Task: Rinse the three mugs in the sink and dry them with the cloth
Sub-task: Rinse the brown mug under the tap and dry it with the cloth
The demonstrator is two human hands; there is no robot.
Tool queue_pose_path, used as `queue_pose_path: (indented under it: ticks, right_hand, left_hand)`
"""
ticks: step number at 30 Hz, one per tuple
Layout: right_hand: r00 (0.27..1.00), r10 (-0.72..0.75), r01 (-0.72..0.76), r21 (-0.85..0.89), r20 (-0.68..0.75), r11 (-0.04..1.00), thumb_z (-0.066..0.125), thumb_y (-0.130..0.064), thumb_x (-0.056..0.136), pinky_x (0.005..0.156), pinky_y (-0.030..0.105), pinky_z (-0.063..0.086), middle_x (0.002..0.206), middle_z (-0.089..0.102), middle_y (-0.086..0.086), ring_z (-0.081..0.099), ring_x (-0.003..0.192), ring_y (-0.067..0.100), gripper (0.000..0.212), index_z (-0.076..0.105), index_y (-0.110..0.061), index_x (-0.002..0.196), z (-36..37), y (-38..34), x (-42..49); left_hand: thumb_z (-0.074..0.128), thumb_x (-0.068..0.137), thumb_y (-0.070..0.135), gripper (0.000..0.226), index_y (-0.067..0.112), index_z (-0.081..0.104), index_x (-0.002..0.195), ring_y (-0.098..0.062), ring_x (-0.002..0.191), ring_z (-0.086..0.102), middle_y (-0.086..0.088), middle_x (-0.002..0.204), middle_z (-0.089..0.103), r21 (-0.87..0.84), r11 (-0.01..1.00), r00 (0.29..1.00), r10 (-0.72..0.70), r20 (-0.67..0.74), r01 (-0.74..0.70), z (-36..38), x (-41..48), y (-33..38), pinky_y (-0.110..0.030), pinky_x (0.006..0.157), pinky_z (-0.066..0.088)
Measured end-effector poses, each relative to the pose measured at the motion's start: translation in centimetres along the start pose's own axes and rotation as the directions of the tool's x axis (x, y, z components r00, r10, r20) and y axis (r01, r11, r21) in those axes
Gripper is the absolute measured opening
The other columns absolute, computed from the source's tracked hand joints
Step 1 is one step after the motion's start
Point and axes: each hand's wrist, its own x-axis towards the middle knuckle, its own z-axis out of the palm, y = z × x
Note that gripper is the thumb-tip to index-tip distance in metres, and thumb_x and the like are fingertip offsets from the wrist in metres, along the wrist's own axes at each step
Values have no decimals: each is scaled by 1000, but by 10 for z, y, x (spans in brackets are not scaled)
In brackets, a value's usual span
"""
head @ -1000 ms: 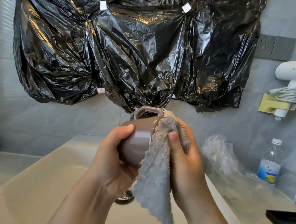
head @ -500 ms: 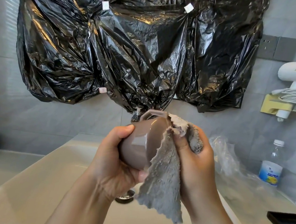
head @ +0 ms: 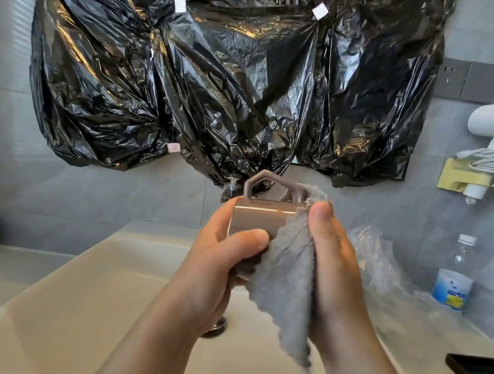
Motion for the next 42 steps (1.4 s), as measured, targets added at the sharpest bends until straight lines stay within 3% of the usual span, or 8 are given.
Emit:
queue_pose_path:
  ticks: [6, 11, 15, 21, 25, 28, 34, 42]
  right_hand:
    - [978, -123, 82, -232, -169, 969, 51, -67, 88, 67, 30, 56, 76, 76, -7, 71, 73, 7, 39, 73, -34, 82, -1, 4, -5]
    - [936, -344, 280, -437, -72, 855, 42, -62, 89, 75, 12, 48, 94, 73, -20, 66, 89, -1, 39, 68, -37, 105, 13, 14, -13]
    - [871, -466, 478, -491, 156, 728, 55, -46, 90, 105, 15, 39, 139, 58, -6, 52, 130, 4, 42, 51, -38, 131, 16, 22, -15]
    - [972, -231, 234, -248, 43, 940, 63, -59, 76, 100, 38, 51, 118, 71, -9, 65, 113, 9, 46, 68, -37, 116, 0, 11, -4]
    - [953, -281, 214, -408, -113, 888, 48, -69, 82, 85, 29, 51, 101, 72, -9, 66, 97, 3, 42, 68, -36, 100, -2, 11, -2]
    - [960, -250, 184, -382, -129, 905, 53, -61, 86, 74, 22, 48, 89, 74, -13, 68, 86, 2, 36, 69, -30, 92, -9, 7, 3]
    - [959, -176, 259, -435, 223, 862, 69, -36, 81, 75, 18, 54, 93, 77, -11, 71, 88, 6, 21, 72, -37, 101, -26, -9, 8]
    - [894, -381, 131, -675, -236, 726, 73, -29, 88, 53, 23, 40, 60, 61, -1, 53, 62, 21, 29, 59, -15, 67, -29, 3, 14]
  left_hand:
    - [70, 58, 36, 68, 11, 62, 121, -14, 70, 64, -5, 91, 72, 7, 999, 998, -35, -44, 36, 2, 0, -1, -23, 48, 48]
    - [72, 63, 32, 67, -2, 66, 120, -31, 92, 68, -18, 101, 72, -247, 967, 973, -109, -202, 57, 9, 1, -1, -41, 80, 55]
    - [68, 67, 32, 36, 6, 81, 88, -29, 77, 75, -17, 88, 76, -387, 897, 965, -256, -56, 215, 2, -1, 7, -37, 68, 63]
    - [68, 62, 38, 26, 20, 80, 76, -19, 65, 65, -4, 75, 71, -149, 951, 954, -285, -89, 271, 0, -3, 6, -30, 60, 46]
    - [71, 57, 41, 68, 9, 70, 117, -23, 80, 67, -11, 95, 74, -67, 974, 975, -220, -42, 217, -2, -5, 8, -27, 62, 48]
    - [71, 57, 36, 61, 15, 69, 114, -17, 69, 67, -6, 90, 72, 69, 986, 987, -155, 29, 153, -8, -4, 12, -25, 50, 51]
    - [80, 50, 29, 78, 42, 66, 126, -11, 100, 73, 4, 117, 76, 328, 938, 977, -165, 131, 114, -19, -6, 18, -22, 77, 56]
    - [81, 44, 55, 81, 25, 62, 117, -12, 81, 74, -1, 98, 76, 298, 939, 977, -122, -173, 171, 4, -4, 9, -27, 65, 56]
